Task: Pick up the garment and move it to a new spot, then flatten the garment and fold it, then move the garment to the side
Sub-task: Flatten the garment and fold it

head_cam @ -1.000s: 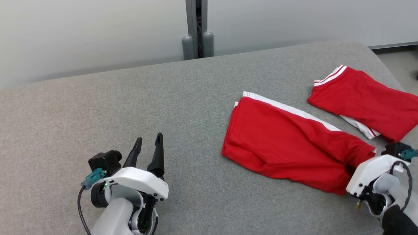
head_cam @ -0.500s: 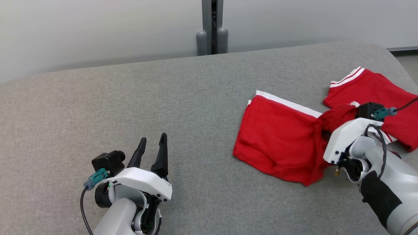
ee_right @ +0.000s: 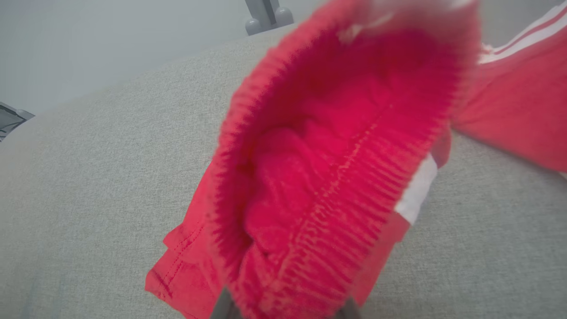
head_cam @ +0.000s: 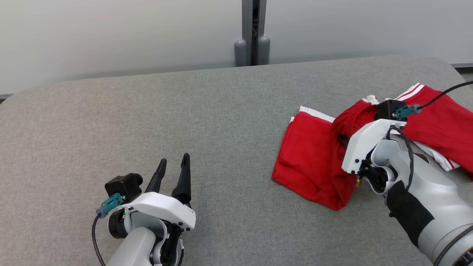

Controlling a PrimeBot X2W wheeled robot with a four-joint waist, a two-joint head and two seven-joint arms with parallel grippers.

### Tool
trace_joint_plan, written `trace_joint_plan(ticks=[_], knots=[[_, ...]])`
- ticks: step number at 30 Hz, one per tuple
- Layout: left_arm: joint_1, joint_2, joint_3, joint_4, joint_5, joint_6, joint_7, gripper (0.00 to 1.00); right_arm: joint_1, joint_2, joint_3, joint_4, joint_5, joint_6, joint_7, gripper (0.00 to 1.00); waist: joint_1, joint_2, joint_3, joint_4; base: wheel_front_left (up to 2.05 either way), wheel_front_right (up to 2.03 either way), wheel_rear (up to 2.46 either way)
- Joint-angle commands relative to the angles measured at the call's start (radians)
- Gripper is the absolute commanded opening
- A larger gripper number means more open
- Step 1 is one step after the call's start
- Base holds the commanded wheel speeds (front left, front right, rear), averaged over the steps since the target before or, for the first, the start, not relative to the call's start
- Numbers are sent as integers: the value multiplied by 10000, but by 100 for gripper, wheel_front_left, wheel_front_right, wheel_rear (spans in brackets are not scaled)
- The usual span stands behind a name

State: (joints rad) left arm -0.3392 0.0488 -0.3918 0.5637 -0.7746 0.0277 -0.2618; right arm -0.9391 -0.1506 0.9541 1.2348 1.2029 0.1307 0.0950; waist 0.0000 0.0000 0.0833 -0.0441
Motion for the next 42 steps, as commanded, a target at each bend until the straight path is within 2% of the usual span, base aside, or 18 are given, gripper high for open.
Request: trace_joint_plan(ticks=[1, 13, 24, 26, 27, 42], knots=[[39, 47, -10, -31, -24, 13, -34, 100, -112, 54, -4, 47, -70, 5, 4, 0, 0, 0, 28, 46, 0, 0, 0], [-109, 47, -155, -15, 62, -89, -34, 100, -377, 336, -300, 489, 1, 5, -79, 0, 0, 0, 515, 724, 0, 0, 0], [-238, 48, -171, 8, 124, -176, -34, 100, -223, 181, -496, 558, -343, 5, -11, 0, 0, 0, 842, 1231, 0, 0, 0], [-240, 45, -141, 23, 125, -183, -34, 100, -209, 210, -481, 557, -467, 5, 10, 44, 0, 0, 846, 1241, 0, 0, 0], [-243, 44, -129, 29, 125, -179, -34, 100, -218, 233, -474, 559, -508, 5, -11, 100, 0, 0, 849, 1237, 0, 0, 0], [-244, 48, -24, 83, 103, -138, -34, 100, -376, 558, -476, 514, -926, 5, -94, 100, 0, 0, 630, 993, 0, 0, 0]])
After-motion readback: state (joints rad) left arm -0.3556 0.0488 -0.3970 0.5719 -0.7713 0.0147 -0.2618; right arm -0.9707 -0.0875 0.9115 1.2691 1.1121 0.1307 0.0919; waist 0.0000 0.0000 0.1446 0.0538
